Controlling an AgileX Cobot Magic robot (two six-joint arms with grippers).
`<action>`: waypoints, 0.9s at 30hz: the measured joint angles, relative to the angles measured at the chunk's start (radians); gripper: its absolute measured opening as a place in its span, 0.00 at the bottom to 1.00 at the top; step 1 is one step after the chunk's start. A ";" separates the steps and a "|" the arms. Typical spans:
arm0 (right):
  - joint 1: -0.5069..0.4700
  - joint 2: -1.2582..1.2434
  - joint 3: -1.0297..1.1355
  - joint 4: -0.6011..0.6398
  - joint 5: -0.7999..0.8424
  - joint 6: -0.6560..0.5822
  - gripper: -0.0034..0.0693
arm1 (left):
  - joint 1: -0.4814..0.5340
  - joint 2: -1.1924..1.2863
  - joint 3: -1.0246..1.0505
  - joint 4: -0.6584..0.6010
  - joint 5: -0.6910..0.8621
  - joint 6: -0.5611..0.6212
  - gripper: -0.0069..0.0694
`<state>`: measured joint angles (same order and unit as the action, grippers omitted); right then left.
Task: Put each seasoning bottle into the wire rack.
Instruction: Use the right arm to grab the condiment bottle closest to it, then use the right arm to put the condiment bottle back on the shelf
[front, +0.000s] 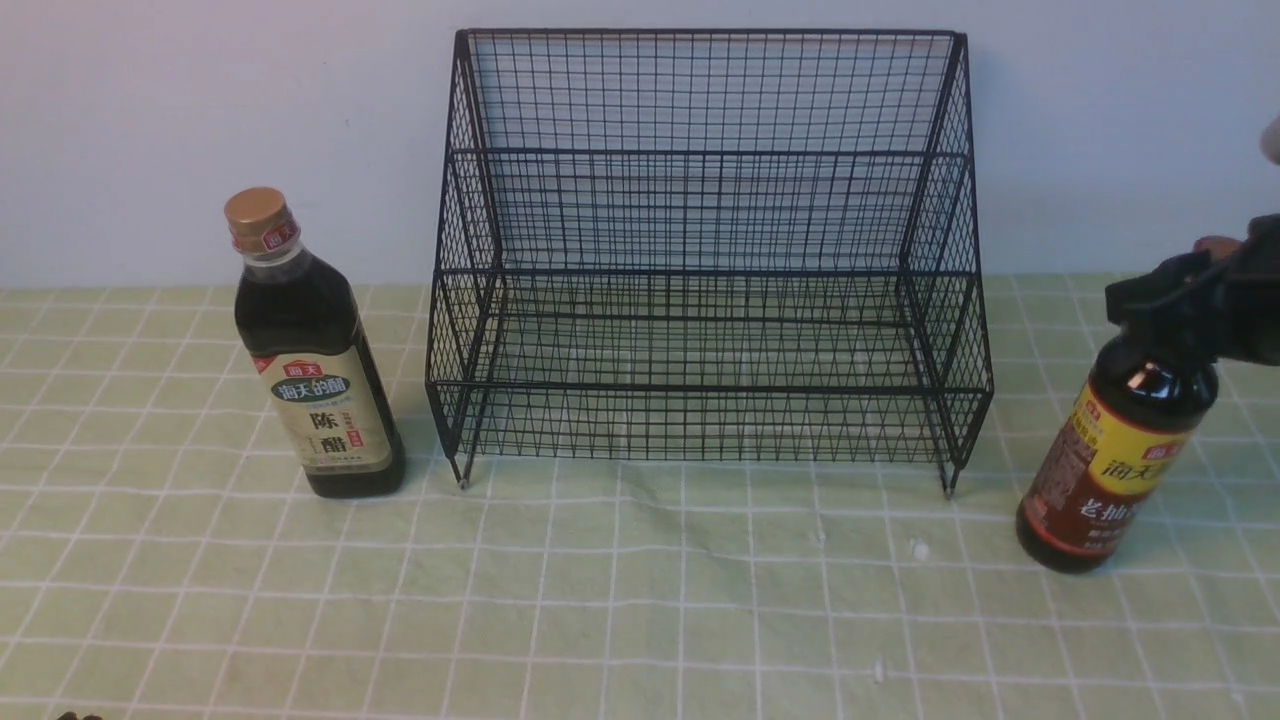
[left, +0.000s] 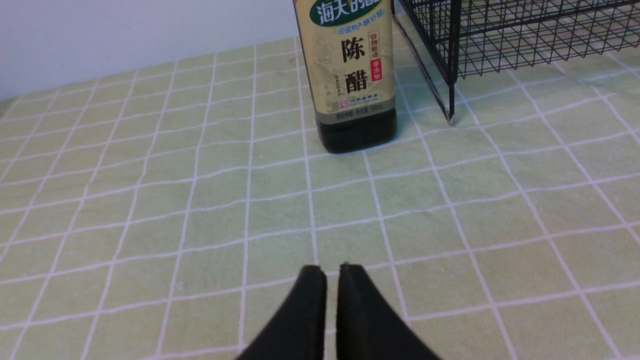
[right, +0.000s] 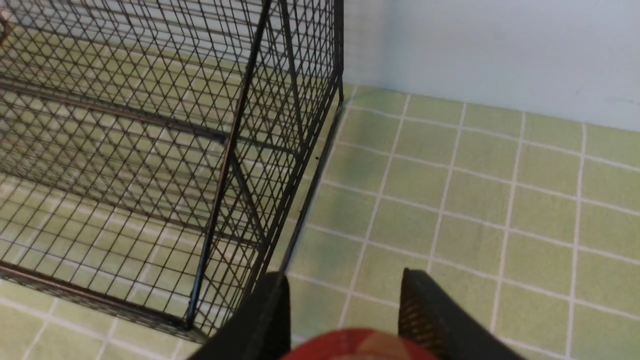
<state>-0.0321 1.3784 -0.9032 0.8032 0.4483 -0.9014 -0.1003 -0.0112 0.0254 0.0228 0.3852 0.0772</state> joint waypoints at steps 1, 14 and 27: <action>0.000 -0.004 0.001 -0.002 0.005 -0.001 0.42 | 0.000 0.000 0.000 0.000 0.000 0.000 0.11; 0.000 -0.105 -0.417 0.008 0.309 0.030 0.42 | 0.000 0.000 0.000 0.000 0.000 0.000 0.11; 0.013 0.133 -0.765 0.164 0.390 0.031 0.42 | 0.000 0.000 0.000 0.000 0.000 0.000 0.11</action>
<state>-0.0192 1.5113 -1.6678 0.9676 0.8386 -0.8705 -0.1003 -0.0112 0.0254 0.0228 0.3852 0.0772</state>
